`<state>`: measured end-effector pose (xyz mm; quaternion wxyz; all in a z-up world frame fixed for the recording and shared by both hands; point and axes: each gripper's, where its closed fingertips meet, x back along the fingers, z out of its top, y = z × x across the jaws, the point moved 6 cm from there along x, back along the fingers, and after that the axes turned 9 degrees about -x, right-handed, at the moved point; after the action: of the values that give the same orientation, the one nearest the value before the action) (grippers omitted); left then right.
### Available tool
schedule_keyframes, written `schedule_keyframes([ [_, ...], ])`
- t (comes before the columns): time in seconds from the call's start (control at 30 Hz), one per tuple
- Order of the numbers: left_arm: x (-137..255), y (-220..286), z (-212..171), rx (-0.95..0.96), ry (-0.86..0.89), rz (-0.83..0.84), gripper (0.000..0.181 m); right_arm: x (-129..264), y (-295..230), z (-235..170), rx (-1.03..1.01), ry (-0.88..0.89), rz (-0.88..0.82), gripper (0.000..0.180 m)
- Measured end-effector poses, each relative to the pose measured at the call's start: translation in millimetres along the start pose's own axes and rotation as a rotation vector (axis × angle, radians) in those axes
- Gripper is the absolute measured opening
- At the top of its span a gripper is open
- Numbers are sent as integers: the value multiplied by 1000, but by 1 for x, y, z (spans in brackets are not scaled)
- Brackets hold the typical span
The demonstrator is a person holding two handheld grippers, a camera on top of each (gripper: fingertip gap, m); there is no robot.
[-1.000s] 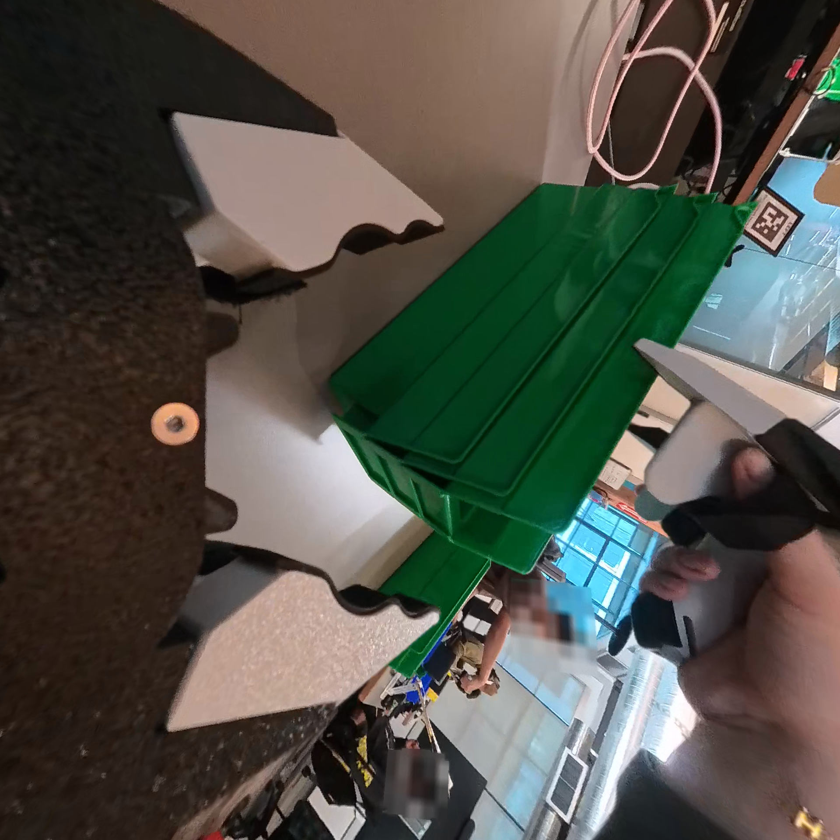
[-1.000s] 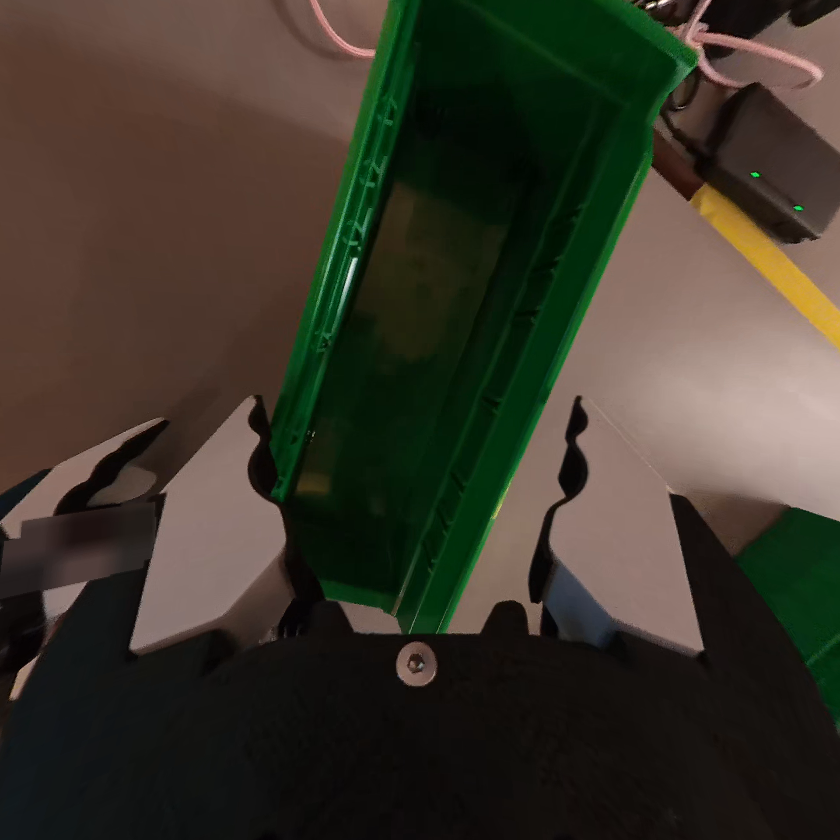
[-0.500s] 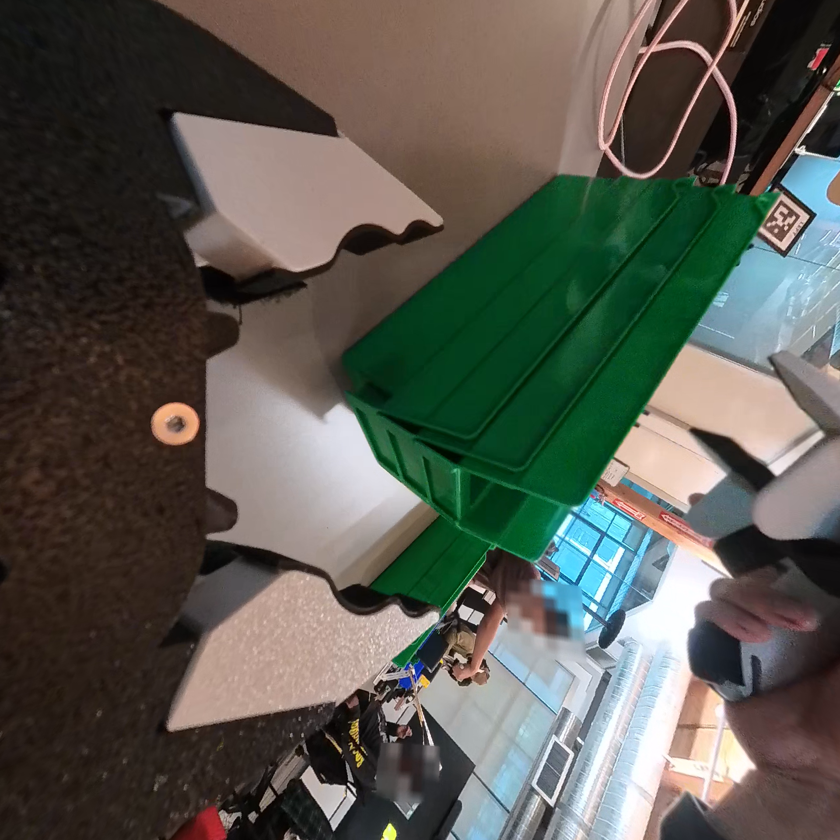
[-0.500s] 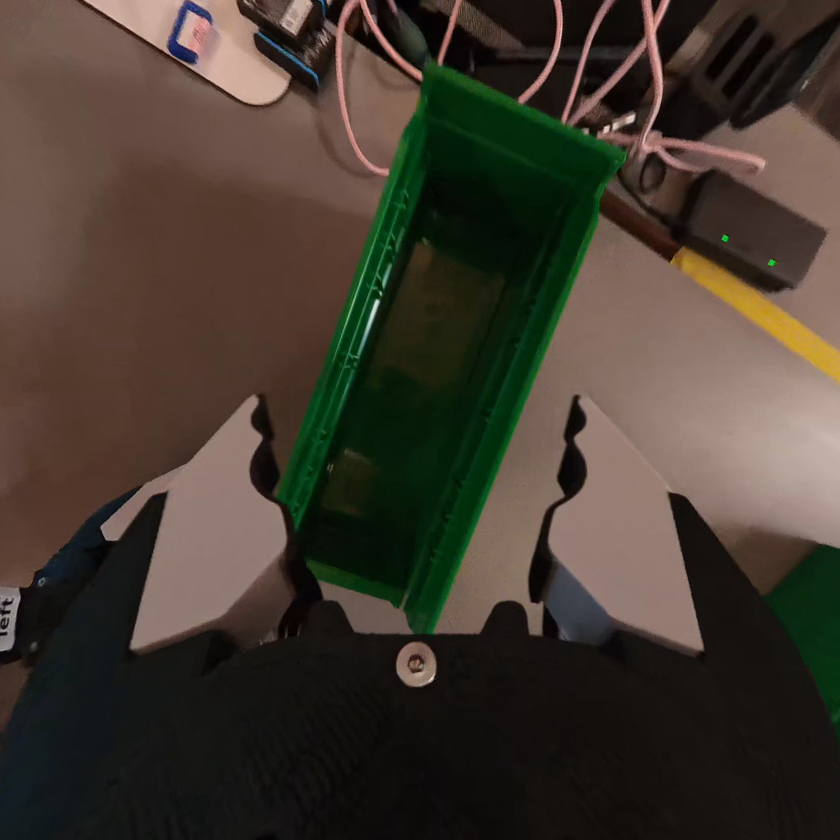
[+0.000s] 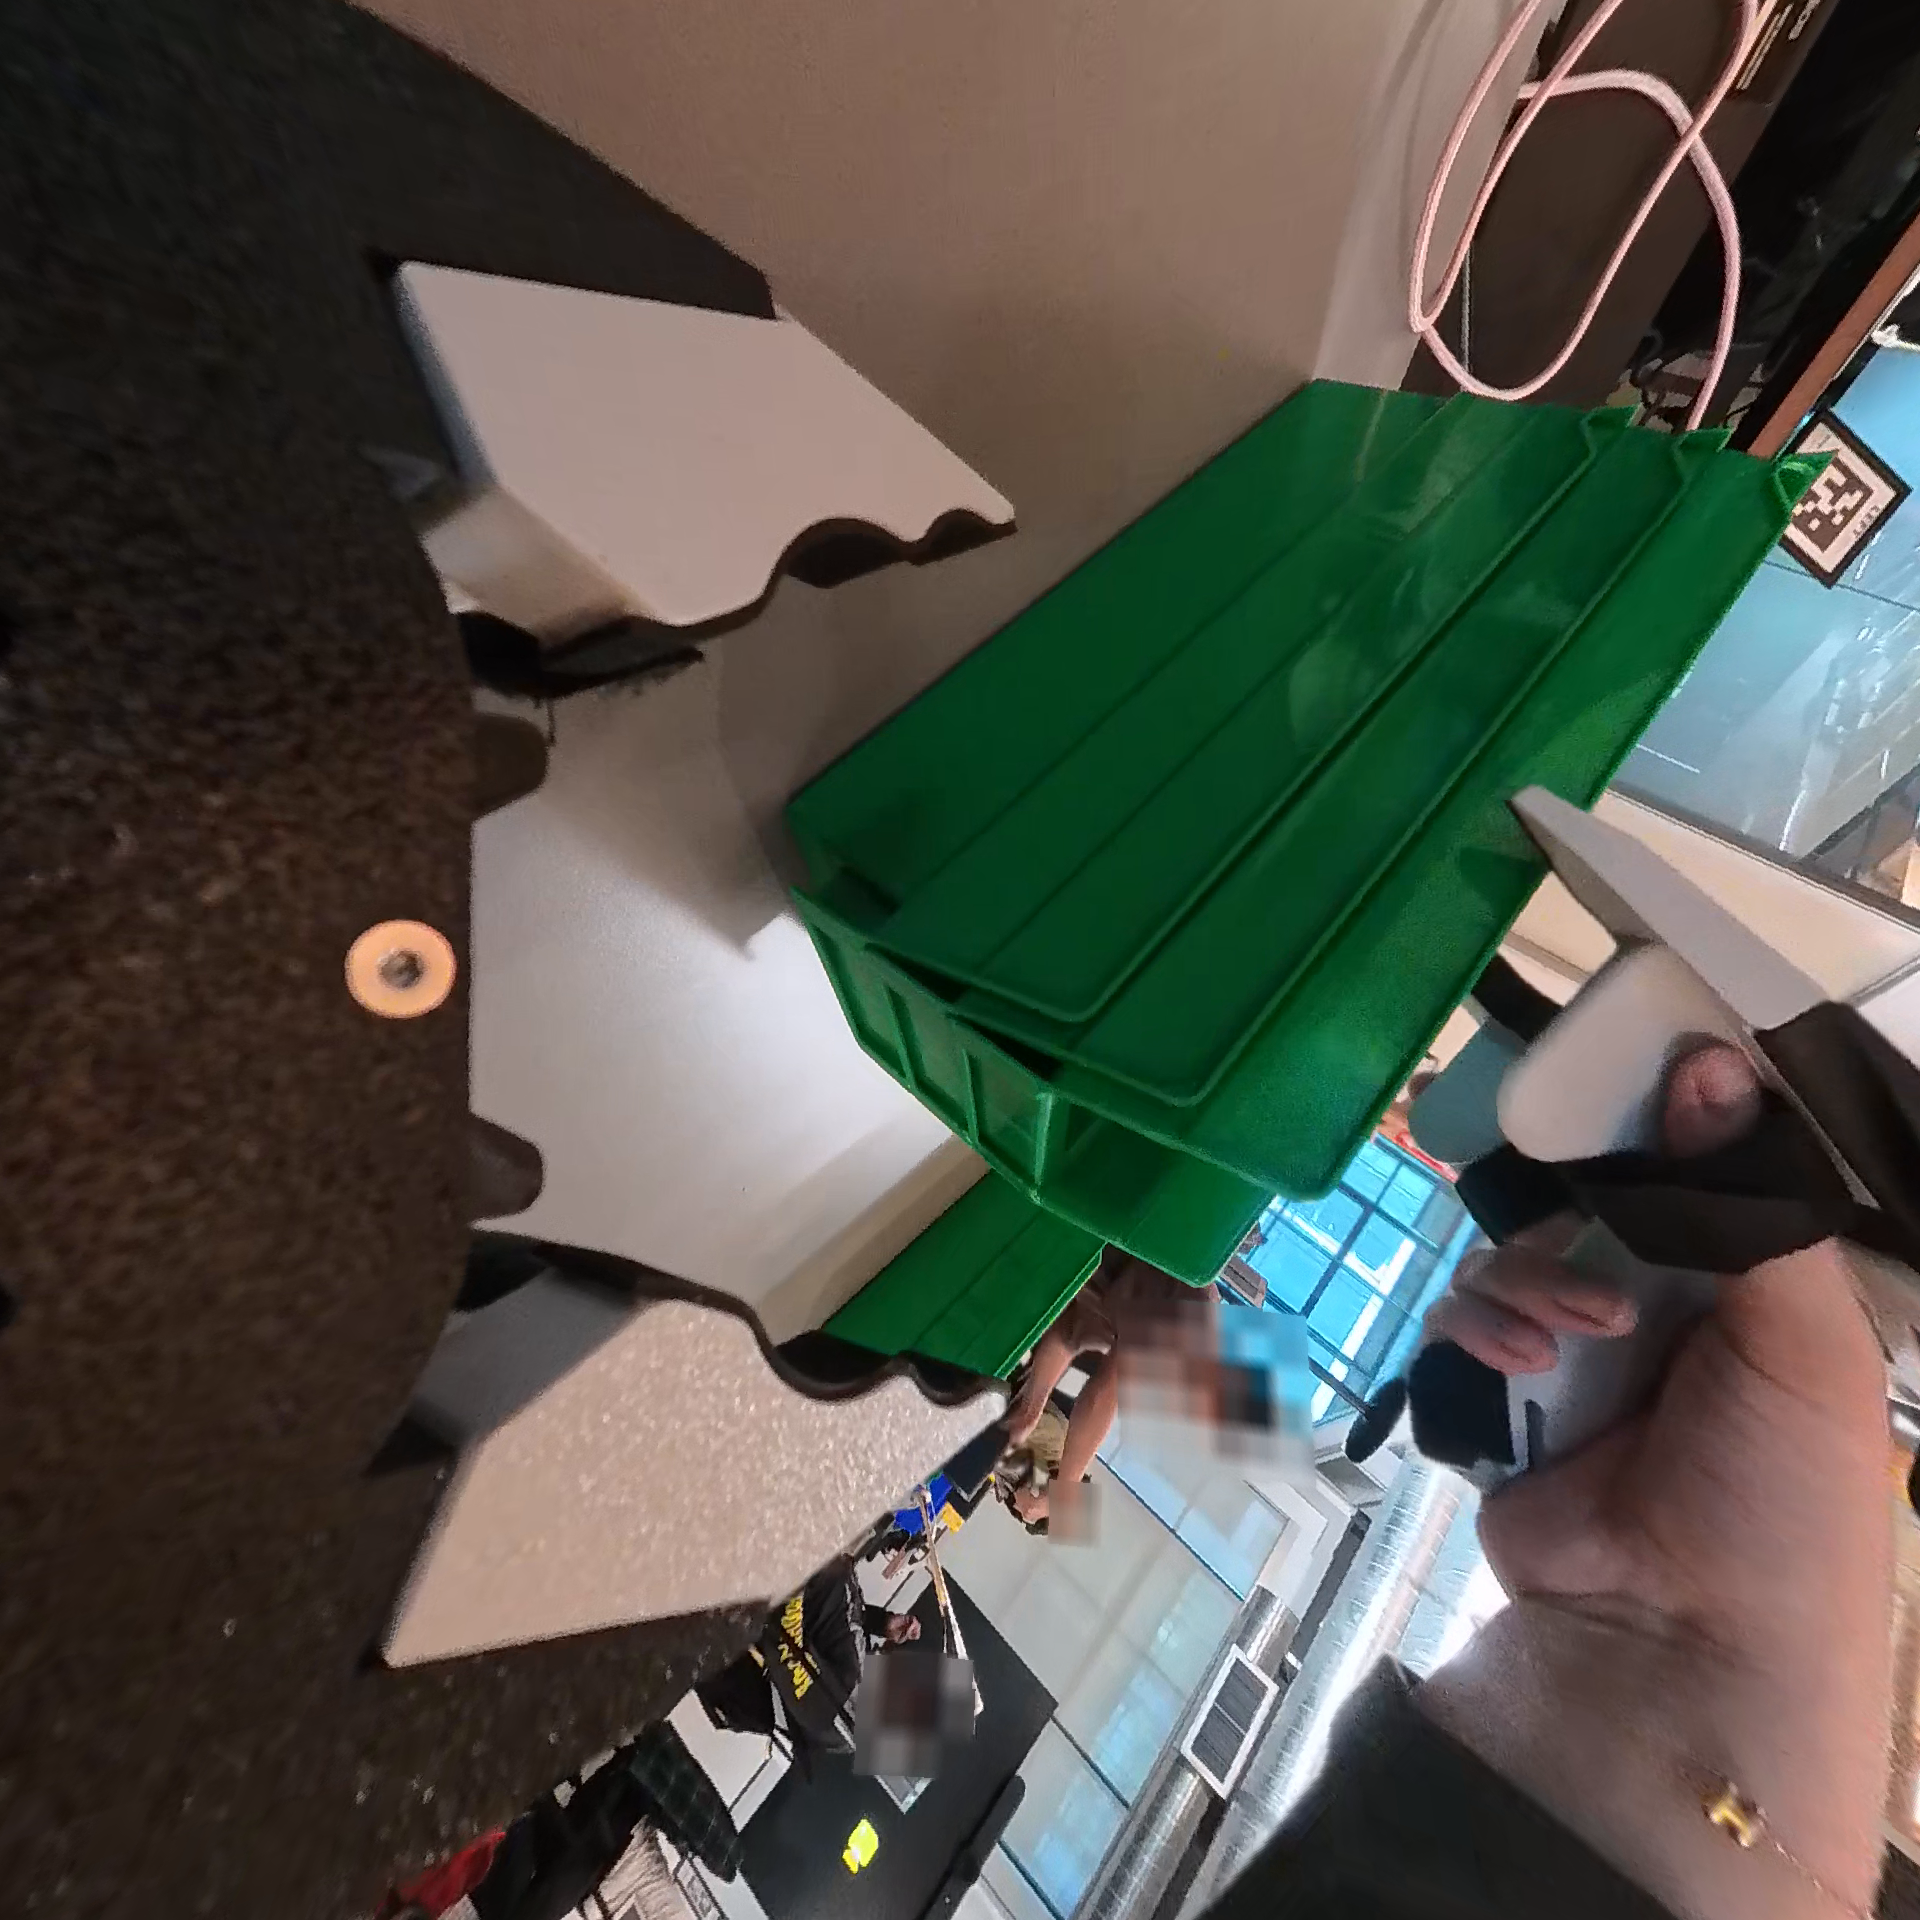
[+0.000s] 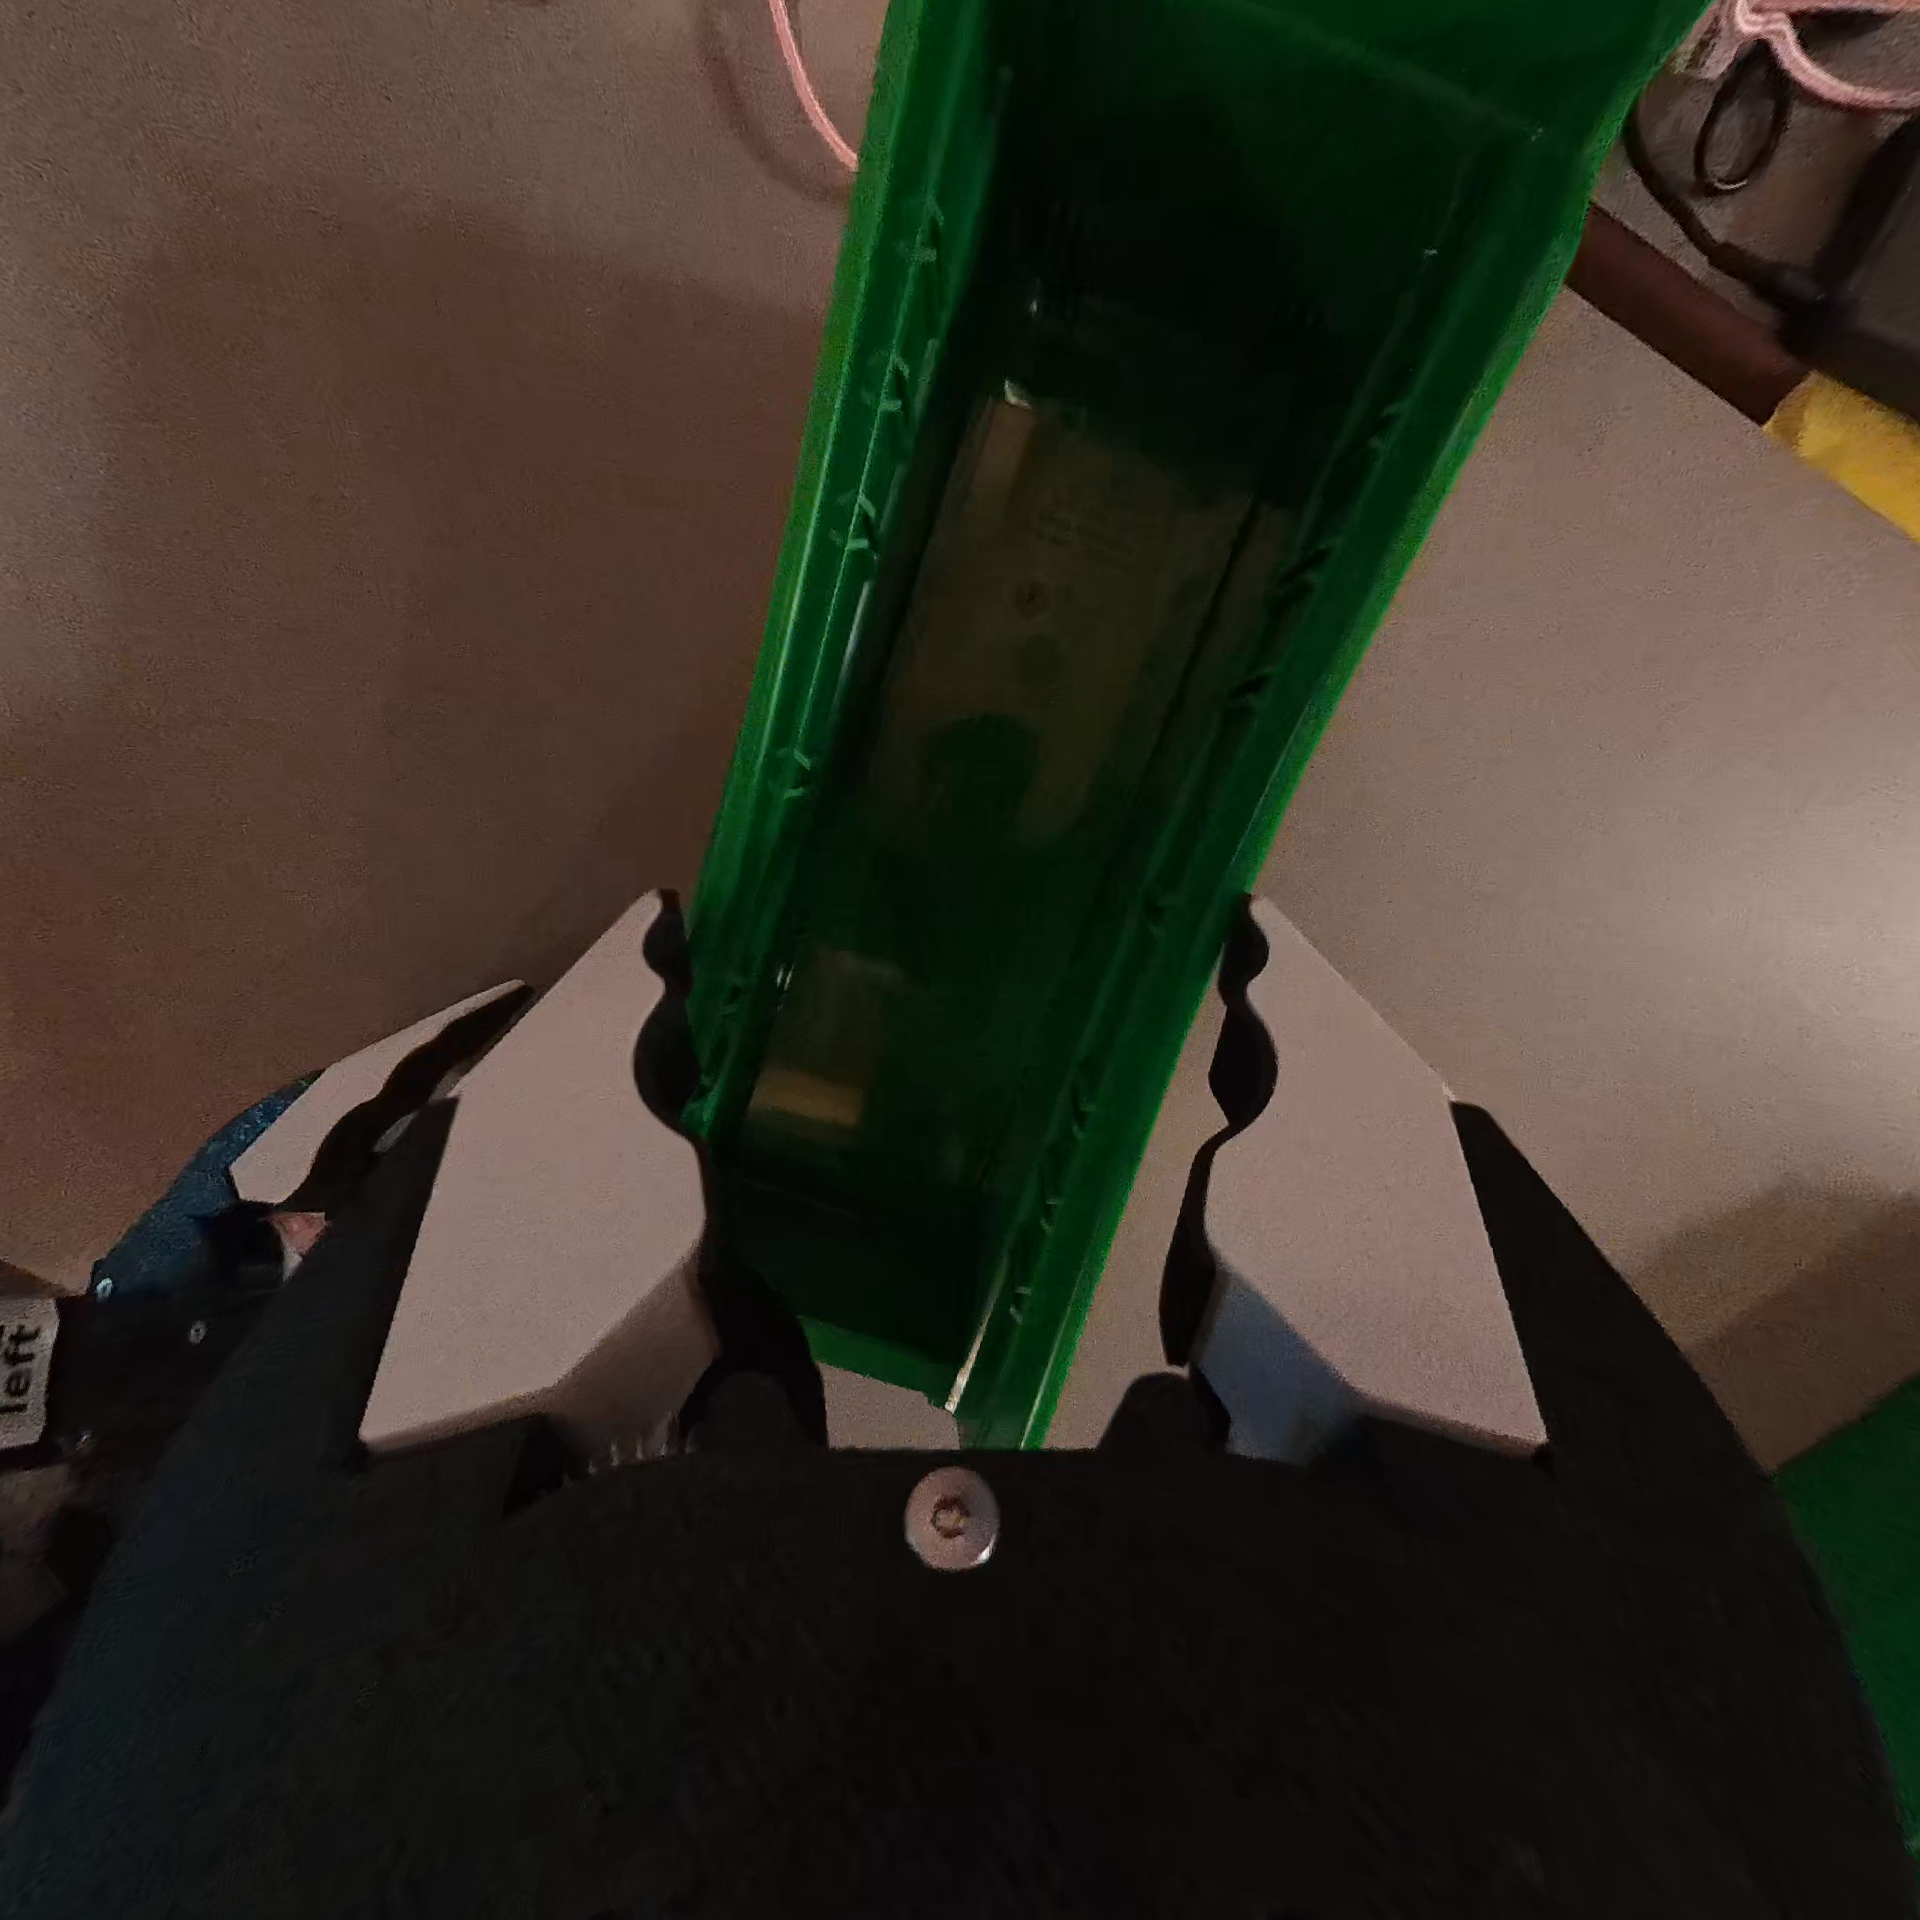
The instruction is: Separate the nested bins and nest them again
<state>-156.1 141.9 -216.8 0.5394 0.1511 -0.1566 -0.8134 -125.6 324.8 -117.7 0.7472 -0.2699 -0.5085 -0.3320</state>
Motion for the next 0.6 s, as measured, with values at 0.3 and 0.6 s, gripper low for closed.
schedule_keyframes([
  [0.3,2,-2,2,-9,26,28,146,6,4,3,13,22,15,92],
  [0.6,2,-2,2,-5,22,23,146,21,10,7,7,66,94,91],
])
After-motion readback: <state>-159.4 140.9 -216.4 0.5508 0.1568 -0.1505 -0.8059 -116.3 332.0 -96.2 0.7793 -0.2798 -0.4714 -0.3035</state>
